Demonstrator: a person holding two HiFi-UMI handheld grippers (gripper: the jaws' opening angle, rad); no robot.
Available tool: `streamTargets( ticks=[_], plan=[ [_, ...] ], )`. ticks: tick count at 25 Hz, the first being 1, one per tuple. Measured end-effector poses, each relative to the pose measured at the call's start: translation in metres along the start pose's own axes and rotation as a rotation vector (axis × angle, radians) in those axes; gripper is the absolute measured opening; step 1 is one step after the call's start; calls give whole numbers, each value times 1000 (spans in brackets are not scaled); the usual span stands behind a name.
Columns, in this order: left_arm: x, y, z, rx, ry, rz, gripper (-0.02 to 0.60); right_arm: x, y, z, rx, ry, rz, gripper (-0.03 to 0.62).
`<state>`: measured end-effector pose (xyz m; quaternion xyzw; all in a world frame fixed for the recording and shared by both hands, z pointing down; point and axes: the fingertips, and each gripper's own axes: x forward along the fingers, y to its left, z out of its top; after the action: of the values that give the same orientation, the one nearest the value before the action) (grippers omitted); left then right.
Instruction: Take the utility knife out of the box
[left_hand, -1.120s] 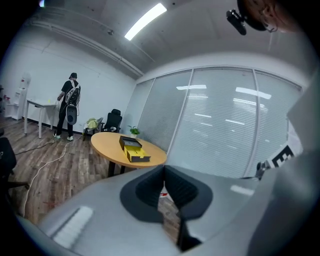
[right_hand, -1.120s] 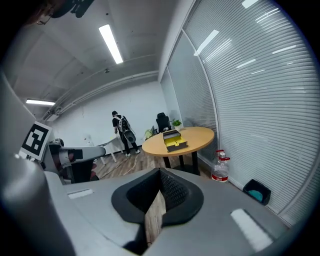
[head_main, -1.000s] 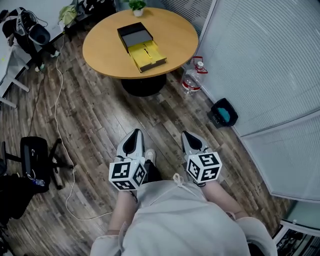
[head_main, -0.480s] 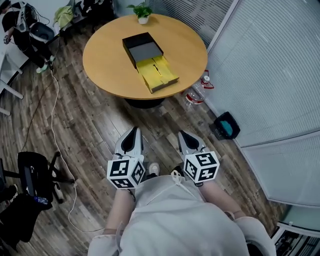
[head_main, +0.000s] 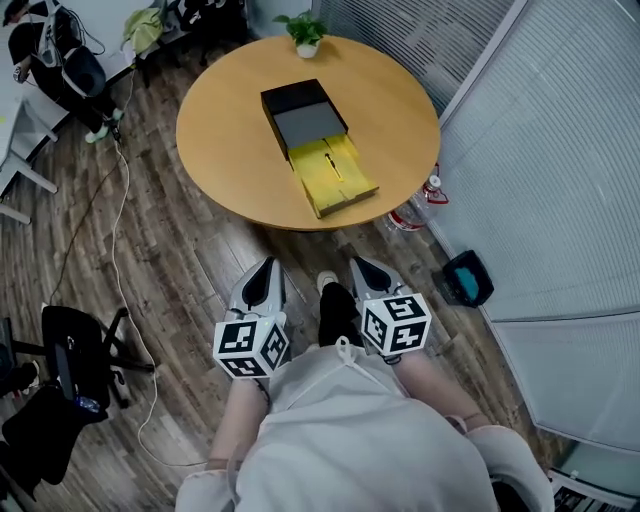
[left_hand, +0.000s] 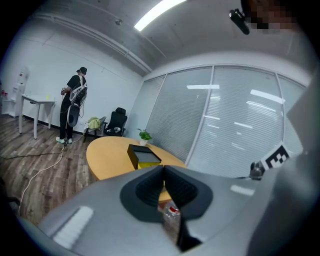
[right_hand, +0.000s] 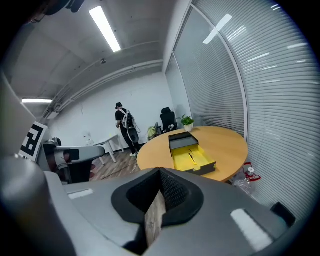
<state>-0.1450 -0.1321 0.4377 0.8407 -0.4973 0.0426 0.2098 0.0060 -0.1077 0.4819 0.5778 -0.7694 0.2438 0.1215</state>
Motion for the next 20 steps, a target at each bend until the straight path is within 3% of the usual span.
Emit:
streamTargets(
  ticks=[8, 14, 20],
  plan=[
    [104, 16, 39, 46, 11, 52, 6, 95, -63, 62, 7, 17, 38, 0],
    [185, 35, 54, -17, 20, 74, 6, 167, -102, 98, 14, 54, 93, 0],
    [240, 59, 51, -18, 43, 143, 6, 224, -132, 110, -34, 114, 119, 0]
  ],
)
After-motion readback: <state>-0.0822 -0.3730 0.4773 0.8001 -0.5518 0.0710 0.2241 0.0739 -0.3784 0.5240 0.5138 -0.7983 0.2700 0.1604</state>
